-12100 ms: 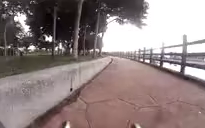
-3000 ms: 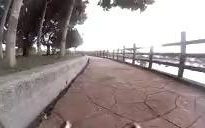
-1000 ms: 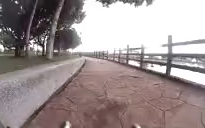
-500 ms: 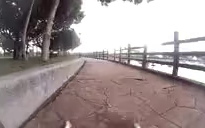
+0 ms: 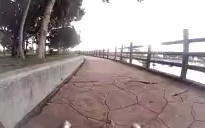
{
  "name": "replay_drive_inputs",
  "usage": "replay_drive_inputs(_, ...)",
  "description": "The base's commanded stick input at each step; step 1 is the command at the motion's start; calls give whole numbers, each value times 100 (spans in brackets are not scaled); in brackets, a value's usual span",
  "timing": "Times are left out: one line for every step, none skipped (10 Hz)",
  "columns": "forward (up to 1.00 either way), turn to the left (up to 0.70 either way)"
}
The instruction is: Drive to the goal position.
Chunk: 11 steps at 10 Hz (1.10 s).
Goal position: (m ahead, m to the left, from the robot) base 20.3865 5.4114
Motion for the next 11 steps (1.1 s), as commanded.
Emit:
replay_drive_inputs(70,0)
replay_drive_inputs(70,0)
replay_drive_inputs(70,0)
replay_drive_inputs(70,0)
replay_drive_inputs(70,0)
replay_drive_inputs(70,0)
replay_drive_inputs(70,0)
replay_drive_inputs(70,0)
replay_drive_inputs(70,0)
replay_drive_inputs(70,0)
replay_drive_inputs(70,0)
